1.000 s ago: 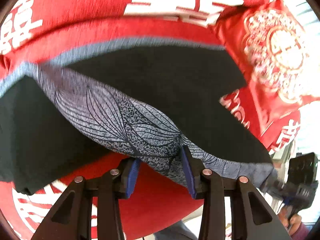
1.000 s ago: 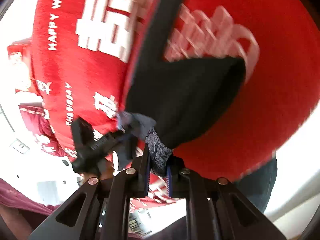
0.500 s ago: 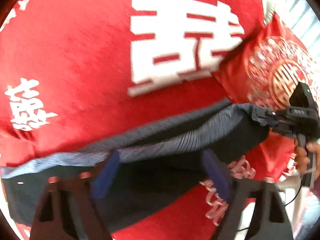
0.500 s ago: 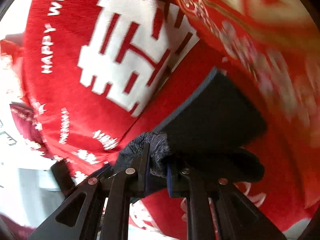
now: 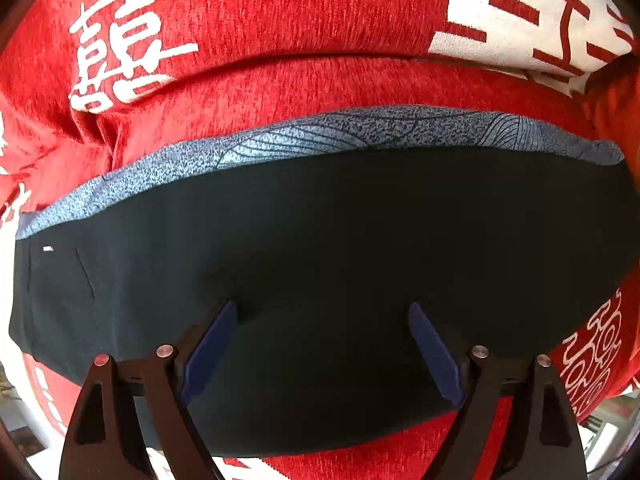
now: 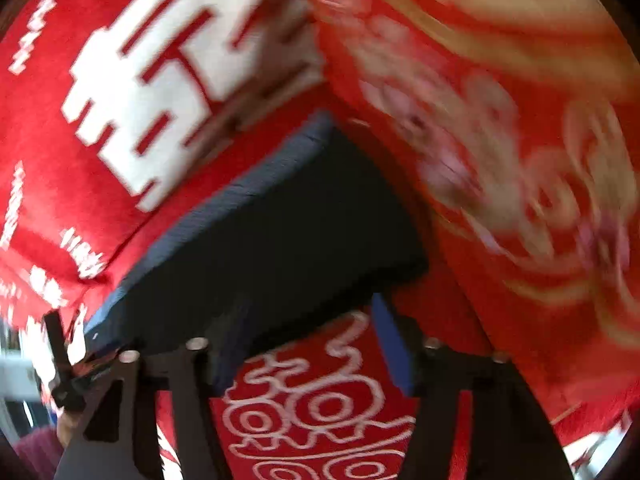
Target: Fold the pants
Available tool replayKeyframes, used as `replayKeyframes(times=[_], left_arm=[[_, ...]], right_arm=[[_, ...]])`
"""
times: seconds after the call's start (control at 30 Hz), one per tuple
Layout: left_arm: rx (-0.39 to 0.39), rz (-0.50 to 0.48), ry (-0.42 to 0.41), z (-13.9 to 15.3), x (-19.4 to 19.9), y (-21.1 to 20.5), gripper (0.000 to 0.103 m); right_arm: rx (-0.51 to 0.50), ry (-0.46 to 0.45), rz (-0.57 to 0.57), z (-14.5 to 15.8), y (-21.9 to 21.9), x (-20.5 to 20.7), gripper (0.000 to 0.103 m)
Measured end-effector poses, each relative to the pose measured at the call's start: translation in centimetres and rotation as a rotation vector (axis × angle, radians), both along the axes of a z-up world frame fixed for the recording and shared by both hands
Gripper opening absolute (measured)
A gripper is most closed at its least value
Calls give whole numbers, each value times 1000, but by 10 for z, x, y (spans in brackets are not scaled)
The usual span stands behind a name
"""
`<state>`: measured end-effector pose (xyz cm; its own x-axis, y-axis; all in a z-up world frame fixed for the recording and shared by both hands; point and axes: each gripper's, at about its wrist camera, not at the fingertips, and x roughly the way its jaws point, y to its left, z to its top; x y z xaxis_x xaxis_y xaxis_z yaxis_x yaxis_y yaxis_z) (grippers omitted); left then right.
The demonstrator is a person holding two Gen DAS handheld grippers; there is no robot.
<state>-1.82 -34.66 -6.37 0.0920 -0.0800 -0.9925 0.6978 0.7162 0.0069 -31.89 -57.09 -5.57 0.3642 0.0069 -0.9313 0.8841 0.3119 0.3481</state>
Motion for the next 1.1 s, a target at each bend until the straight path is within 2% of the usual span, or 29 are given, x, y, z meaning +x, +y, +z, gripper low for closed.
replayKeyframes(times=[0.07,0.17,0.23,0.3,0.37,0.4,0.43,0.47,0.5,0.57,0.63,0.67,0.73,0.87,0.93,0.97,1.0,1.03,1.1], left_arm=[[4,1,0,-1,1,0,88],[13,-14,-6,1,4,-1,88],[6,-28,-15,4,2,-3,88],[21,-57,-17,-1,-2,1,88],[-4,-54,-39,-5,-5,7,92],[-1,-46,-41,-6,-5,9,94],[1,-36,-29,-6,-3,11,94],[7,-26,-15,-5,0,11,94],[18,-20,-5,-4,2,11,94],[11,-30,-17,6,4,8,94],[-16,-44,-54,17,8,1,94],[-22,-48,-67,19,10,-3,94],[-28,-46,-84,17,16,-23,94],[-21,-20,-120,5,25,-43,94],[8,-25,-130,-9,26,-50,94],[0,-20,-130,-13,25,-47,98],[-19,8,-140,-14,29,-41,103],[-29,20,-117,-14,31,-37,103],[-27,55,-73,-12,35,-26,103]], right_arm=[[13,-24,-53,-9,-9,-4,45],[27,-50,-69,-18,-21,3,10],[2,-84,-50,-8,-19,4,8],[-26,-63,-11,1,-12,3,8],[-3,0,24,-15,-4,-5,11],[18,22,42,-27,-2,-8,18],[19,-1,42,-29,-3,-11,19],[3,2,48,-25,-3,-12,29],[-17,44,59,-18,-1,-12,41],[-60,74,58,-1,3,-12,42],[-144,38,78,28,10,-8,42],[-203,33,119,42,14,0,42],[-243,26,183,48,14,19,42],[-234,37,240,22,-15,66,42],[-203,93,250,-6,-34,84,42],[-180,124,256,-20,-42,88,38],[-196,97,246,-24,-48,90,37],[-235,100,228,-20,-50,90,37],[-248,154,174,-12,-50,88,41]])
